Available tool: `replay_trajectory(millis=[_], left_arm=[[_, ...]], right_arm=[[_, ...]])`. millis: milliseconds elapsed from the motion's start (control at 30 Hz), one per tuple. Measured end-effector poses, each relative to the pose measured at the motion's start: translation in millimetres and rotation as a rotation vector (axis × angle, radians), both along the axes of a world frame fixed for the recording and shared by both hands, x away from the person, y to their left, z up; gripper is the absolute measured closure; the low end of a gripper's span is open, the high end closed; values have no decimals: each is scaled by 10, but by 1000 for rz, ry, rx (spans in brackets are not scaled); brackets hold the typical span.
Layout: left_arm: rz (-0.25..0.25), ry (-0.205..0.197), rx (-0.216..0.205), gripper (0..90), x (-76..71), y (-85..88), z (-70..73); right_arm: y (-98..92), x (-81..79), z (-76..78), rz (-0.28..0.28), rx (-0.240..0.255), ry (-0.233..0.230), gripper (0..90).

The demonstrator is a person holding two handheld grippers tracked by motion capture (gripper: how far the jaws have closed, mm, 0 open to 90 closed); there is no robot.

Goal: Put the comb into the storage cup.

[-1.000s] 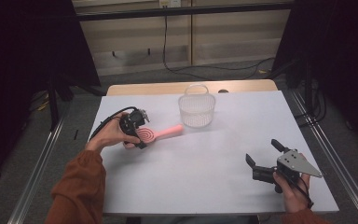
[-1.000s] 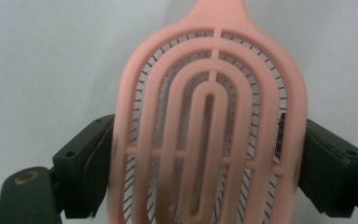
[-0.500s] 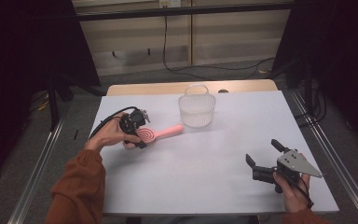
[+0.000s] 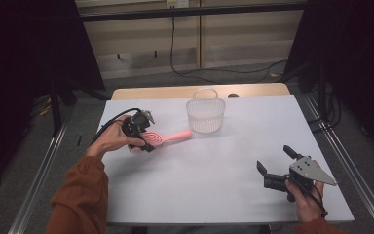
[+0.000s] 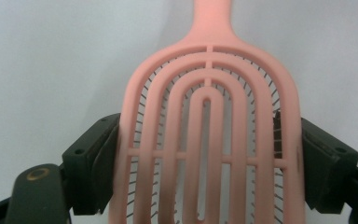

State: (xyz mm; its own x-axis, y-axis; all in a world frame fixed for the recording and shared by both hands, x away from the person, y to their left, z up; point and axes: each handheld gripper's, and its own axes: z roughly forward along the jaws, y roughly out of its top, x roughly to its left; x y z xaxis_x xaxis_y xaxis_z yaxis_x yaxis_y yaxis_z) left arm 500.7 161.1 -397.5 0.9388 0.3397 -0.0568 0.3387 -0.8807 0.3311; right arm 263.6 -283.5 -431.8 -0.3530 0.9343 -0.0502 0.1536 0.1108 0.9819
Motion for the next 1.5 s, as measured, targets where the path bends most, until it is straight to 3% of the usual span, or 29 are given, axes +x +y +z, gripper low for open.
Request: replay_trajectory(millis=[400, 467, 500, 533, 600, 733, 933, 1000, 1100, 1133, 1267, 1367, 1500], left_arm=[[3, 34, 87, 190, 10, -23, -132], [-31, 32, 113, 188, 33, -10, -103], [5, 38, 85, 188, 12, -13, -112], [11, 34, 86, 186, 8, -10, -118], [-21, 45, 110, 179, 31, 6, -118], [6, 52, 77, 161, 7, -2, -119], [-41, 35, 128, 120, 40, -47, -111], [-28, 36, 130, 111, 34, -75, -137], [-43, 56, 179, 96, 49, -108, -185], [-51, 44, 197, 115, 54, -113, -192], [-51, 58, 219, 110, 50, -116, -179], [-72, 76, 213, 163, 51, -99, -164], [-86, 57, 213, 191, 33, -117, -162]], right_arm=[[-2, 0, -1, 0, -1, 1, 0], [-3, -2, 0, -2, 0, 0, 0], [-3, -2, -1, -1, 0, 0, 0], [-3, -3, -1, -1, 0, 0, 0], [-3, -3, 0, -1, -1, -1, 0], [-2, -1, -1, -1, 1, 1, 0], [2, 1, -1, 0, 0, 2, 0], [3, 1, -1, 0, 1, 2, 0], [1, 2, -1, 0, 0, 4, 0], [1, 2, -2, 0, 2, 1, 0], [-3, 1, -2, 1, 1, 1, 0], [0, 1, -2, 2, 0, 1, 0], [1, 1, -2, 0, -1, 2, 0]])
